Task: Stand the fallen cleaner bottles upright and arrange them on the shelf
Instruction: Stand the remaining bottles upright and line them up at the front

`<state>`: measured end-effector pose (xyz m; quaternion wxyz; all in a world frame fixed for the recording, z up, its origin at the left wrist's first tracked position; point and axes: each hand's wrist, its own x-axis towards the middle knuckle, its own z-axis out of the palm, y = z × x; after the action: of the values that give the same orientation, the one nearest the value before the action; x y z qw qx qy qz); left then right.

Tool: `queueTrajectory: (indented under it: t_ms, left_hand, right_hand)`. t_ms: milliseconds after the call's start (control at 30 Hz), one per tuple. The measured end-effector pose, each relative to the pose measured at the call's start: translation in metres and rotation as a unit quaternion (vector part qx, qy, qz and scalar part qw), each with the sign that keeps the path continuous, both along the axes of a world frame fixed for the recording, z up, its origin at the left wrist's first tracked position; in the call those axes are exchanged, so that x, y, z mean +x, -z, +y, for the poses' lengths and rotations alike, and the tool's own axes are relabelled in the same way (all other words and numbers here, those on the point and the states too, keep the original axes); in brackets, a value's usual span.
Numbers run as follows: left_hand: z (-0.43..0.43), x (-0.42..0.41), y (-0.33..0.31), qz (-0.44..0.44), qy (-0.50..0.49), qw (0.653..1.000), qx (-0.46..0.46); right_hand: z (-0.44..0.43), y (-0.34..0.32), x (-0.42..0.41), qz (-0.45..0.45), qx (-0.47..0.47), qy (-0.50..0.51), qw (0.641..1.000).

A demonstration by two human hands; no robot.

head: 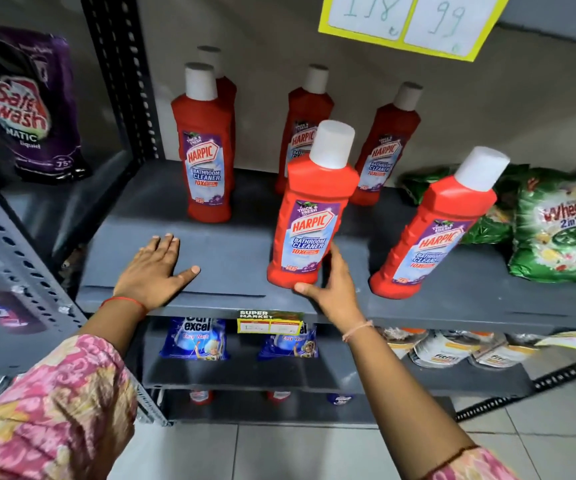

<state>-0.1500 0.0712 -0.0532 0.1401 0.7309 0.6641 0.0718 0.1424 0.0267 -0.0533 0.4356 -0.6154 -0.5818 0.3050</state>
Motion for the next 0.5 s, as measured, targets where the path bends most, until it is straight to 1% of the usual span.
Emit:
queueTrajectory:
  t_ms: [67, 100, 133, 167, 233, 267, 300, 367, 433, 500]
  left_hand:
    - [0.001, -0.009, 0.0, -0.007, 0.011, 1.0, -0.003]
    - [0.002, -0.016, 0.0, -0.003, 0.014, 1.0, -0.002]
    - [0.003, -0.024, 0.0, -0.002, 0.007, 1.0, 0.001]
    - [0.003, -0.032, 0.0, -0.003, -0.002, 1.0, 0.002]
    - [0.004, -0.049, -0.002, -0.025, -0.02, 0.999, 0.005]
    - [0.004, -0.052, -0.003, -0.05, -0.026, 0.998, 0.012]
    - [0.005, -0.055, -0.005, -0.081, -0.037, 0.996, 0.027]
    - [0.005, -0.056, -0.007, -0.142, -0.068, 0.985, 0.067]
    - [0.005, -0.053, -0.006, -0.165, -0.084, 0.978, 0.093]
    - [0.006, -0.054, -0.004, -0.171, -0.091, 0.976, 0.104]
  right_hand:
    - [-0.022, 0.007, -0.012, -0.027, 0.091, 0.092, 0.991]
    - [-0.035, 0.013, -0.021, -0.047, 0.156, 0.113, 0.98]
    - [-0.046, 0.017, -0.033, -0.065, 0.213, 0.102, 0.969]
    - [-0.053, 0.02, -0.046, -0.077, 0.251, 0.065, 0.963]
    - [-0.048, 0.021, -0.074, -0.113, 0.274, -0.033, 0.955]
    - [-0.038, 0.019, -0.087, -0.126, 0.25, -0.075, 0.957]
    - [-0.025, 0.014, -0.102, -0.119, 0.198, -0.114, 0.966]
    - [0.005, 0.004, -0.124, -0.068, 0.081, -0.148, 0.983]
    - [0.039, -0.002, -0.135, -0.021, 0.013, -0.115, 0.993]
    - [0.074, -0.008, -0.141, 0.017, -0.019, -0.072, 0.997]
